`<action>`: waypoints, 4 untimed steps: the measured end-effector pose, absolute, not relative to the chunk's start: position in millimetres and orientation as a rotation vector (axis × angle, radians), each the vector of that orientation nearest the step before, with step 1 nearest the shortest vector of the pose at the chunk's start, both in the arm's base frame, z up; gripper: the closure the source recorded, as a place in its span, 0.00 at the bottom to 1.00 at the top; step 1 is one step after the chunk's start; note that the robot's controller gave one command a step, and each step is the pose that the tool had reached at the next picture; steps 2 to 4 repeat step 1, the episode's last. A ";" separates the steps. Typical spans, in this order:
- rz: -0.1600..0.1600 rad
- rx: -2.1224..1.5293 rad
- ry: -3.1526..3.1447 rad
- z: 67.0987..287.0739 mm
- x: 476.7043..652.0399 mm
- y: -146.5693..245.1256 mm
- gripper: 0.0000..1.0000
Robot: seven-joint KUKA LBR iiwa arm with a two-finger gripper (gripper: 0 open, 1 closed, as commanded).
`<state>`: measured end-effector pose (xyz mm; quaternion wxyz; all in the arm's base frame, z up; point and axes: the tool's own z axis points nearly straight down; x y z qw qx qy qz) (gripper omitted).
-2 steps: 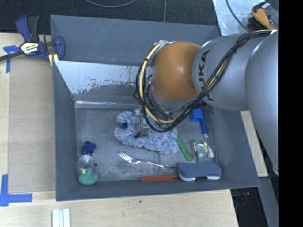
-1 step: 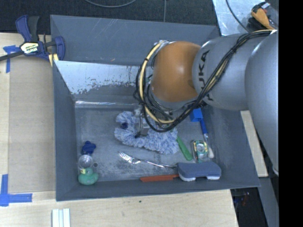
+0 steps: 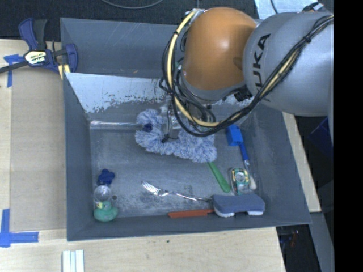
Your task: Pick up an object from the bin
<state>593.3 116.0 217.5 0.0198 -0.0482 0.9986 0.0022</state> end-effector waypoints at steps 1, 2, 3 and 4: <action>0.002 -0.130 3.118 304.8 579.5 76.7 1.00; 0.002 -0.130 3.118 304.8 579.5 76.7 1.00; 0.002 -0.130 3.118 304.8 579.5 76.7 1.00; 0.002 -0.130 3.118 304.8 579.5 76.7 1.00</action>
Offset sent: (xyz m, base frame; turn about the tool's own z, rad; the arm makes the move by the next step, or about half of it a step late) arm -0.0042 -0.0270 -0.0512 0.1418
